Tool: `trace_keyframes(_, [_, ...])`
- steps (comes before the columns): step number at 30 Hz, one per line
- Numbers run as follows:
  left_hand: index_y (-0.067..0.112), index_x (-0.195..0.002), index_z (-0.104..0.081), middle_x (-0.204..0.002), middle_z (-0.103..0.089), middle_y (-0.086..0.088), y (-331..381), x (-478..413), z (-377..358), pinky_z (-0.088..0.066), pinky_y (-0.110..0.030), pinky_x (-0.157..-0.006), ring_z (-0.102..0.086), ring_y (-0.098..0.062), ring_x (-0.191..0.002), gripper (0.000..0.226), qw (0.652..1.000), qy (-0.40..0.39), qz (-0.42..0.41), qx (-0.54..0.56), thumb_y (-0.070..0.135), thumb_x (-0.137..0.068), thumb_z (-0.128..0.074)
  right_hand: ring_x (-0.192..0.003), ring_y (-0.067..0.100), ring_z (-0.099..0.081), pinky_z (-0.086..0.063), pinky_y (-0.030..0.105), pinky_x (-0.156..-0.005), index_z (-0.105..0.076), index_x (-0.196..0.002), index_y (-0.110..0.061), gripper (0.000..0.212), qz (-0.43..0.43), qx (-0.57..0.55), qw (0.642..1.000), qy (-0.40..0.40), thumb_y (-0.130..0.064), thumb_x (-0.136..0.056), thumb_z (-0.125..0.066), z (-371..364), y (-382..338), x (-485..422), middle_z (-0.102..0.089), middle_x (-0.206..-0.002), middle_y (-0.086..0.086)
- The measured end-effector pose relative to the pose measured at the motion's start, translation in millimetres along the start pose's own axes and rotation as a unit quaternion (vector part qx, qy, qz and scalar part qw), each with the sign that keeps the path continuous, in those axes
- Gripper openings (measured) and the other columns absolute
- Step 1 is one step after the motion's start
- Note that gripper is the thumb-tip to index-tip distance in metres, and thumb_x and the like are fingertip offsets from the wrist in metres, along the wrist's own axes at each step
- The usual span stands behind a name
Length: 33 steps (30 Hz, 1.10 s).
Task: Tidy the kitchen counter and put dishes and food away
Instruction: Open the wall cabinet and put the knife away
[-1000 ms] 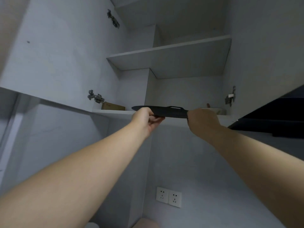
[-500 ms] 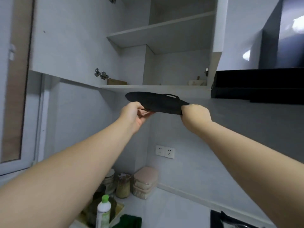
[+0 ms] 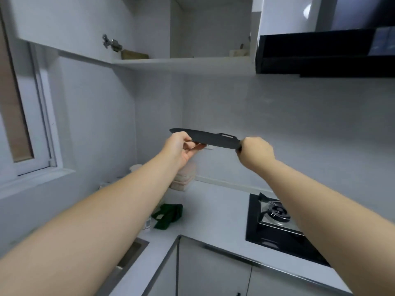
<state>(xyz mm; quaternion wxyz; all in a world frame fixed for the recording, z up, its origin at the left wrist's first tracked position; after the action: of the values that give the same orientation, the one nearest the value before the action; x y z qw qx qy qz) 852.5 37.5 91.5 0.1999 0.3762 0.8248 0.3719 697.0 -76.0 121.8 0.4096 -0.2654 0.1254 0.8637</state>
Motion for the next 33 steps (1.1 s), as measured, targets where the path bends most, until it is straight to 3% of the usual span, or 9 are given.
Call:
trace_keyframes(5, [-0.005,-0.089,-0.05,-0.087,-0.043,-0.005,-47.3,20.3,22.1,-0.056,-0.037,-0.047,-0.038,-0.028,-0.091,0.021,0.998,-0.009,0.067,-0.008,-0.014,-0.08,-0.033,-0.132,0.032,-0.029,-0.037,0.039,-0.101,-0.055,-0.127,-0.011,0.05,-0.032,-0.054,0.991,-0.115,0.005,-0.081,-0.039,-46.0,21.0,61.0,-0.032,-0.147,0.015])
trace_keyframes(8, [-0.003,-0.09,-0.051,-0.088,-0.04,-0.002,-80.2,28.9,37.1,-0.059,-0.039,-0.051,-0.037,-0.029,-0.093,0.022,0.995,-0.019,0.098,-0.007,-0.012,-0.08,-0.033,-0.141,0.031,-0.018,-0.028,0.038,-0.111,-0.05,-0.133,-0.01,0.053,-0.1,-0.128,0.978,-0.131,0.006,-0.083,-0.04,-72.8,45.3,94.2,-0.016,-0.155,0.017])
trace_keyframes(10, [-0.003,-0.09,-0.052,-0.087,-0.042,-0.004,-105.1,36.1,44.3,-0.06,-0.041,-0.059,-0.043,-0.031,-0.093,0.023,0.993,-0.017,0.117,-0.007,-0.012,-0.08,-0.033,-0.137,0.032,-0.028,-0.031,0.036,-0.109,-0.051,-0.132,-0.008,0.048,-0.194,-0.212,0.951,-0.114,0.002,-0.086,-0.041,-85.8,67.6,116.6,-0.027,-0.151,0.019])
trace_keyframes(14, [-0.007,-0.101,-0.054,-0.096,-0.05,-0.02,-153.5,52.1,46.9,-0.06,-0.042,-0.068,-0.06,-0.039,-0.092,0.03,0.988,-0.008,0.155,-0.029,-0.014,-0.077,-0.037,-0.097,0.028,-0.051,-0.041,0.029,-0.08,-0.053,-0.128,-0.002,0.042,-0.387,-0.388,0.829,-0.112,0.0,-0.09,-0.037,-111.1,104.4,169.3,-0.056,-0.12,0.016])
trace_keyframes(17, [-0.006,-0.099,-0.054,-0.097,-0.049,-0.018,-182.0,61.7,34.8,-0.06,-0.042,-0.067,-0.061,-0.04,-0.09,0.028,0.983,-0.018,0.181,-0.03,-0.013,-0.077,-0.038,-0.117,0.033,-0.051,-0.044,0.037,-0.1,-0.039,-0.138,-0.005,0.042,-0.516,-0.528,0.669,-0.081,-0.011,-0.097,-0.039,-126.8,128.2,208.1,-0.047,-0.134,0.015])
trace_keyframes(20, [-0.006,-0.1,-0.054,-0.099,-0.044,-0.013,-216.6,71.6,13.6,-0.059,-0.041,-0.059,-0.054,-0.036,-0.091,0.03,0.975,-0.039,0.216,-0.02,-0.012,-0.074,-0.039,-0.109,0.036,-0.057,-0.045,0.038,-0.095,-0.044,-0.127,-0.011,0.031,-0.574,-0.609,0.544,-0.056,-0.017,-0.097,-0.039,-133.0,155.7,240.7,-0.053,-0.127,0.019])
trace_keyframes(24, [-0.007,-0.108,-0.053,-0.086,-0.063,-0.022,-250.6,79.3,-13.8,-0.06,-0.041,-0.068,-0.066,-0.039,-0.085,0.036,0.967,-0.071,0.237,-0.058,-0.013,-0.076,-0.038,-0.095,0.034,-0.065,-0.046,0.04,-0.084,-0.05,-0.104,-0.002,0.019,-0.577,-0.649,0.494,-0.04,-0.008,-0.094,-0.035,-140.4,192.1,262.9,-0.063,-0.093,0.018])
trace_keyframes(28, [-0.006,-0.098,-0.054,-0.068,-0.067,-0.019,-290.7,86.8,-55.3,-0.056,-0.043,-0.083,-0.067,-0.034,-0.076,0.027,0.955,-0.115,0.259,-0.086,-0.013,-0.08,-0.035,-0.112,0.037,-0.058,-0.047,0.042,-0.086,-0.049,-0.108,0.003,0.027,-0.581,-0.703,0.409,0.034,0.007,-0.092,-0.028,-136.1,239.7,277.1,-0.059,-0.105,0.02])
trace_keyframes(33, [-0.005,-0.097,-0.055,-0.086,-0.065,-0.022,-353.8,88.6,-120.6,-0.058,-0.042,-0.08,-0.067,-0.035,-0.081,0.027,0.942,-0.158,0.28,-0.101,-0.009,-0.08,-0.035,-0.082,0.031,-0.061,-0.051,0.04,-0.068,-0.051,-0.108,-0.002,0.028,-0.625,-0.674,0.381,0.105,0.006,-0.089,-0.032,-119.7,331.8,307.9,-0.06,-0.096,0.017])
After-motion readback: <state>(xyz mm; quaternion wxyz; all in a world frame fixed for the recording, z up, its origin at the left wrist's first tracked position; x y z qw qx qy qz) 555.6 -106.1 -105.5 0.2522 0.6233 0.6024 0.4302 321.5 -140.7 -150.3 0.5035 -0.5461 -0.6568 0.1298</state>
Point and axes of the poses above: each hand's wrist, its own x-axis away from the middle knuckle, its own z-axis out of the back of the hand, y = z × x, the point moved 7 cm from there along -x, towards the middle knuckle
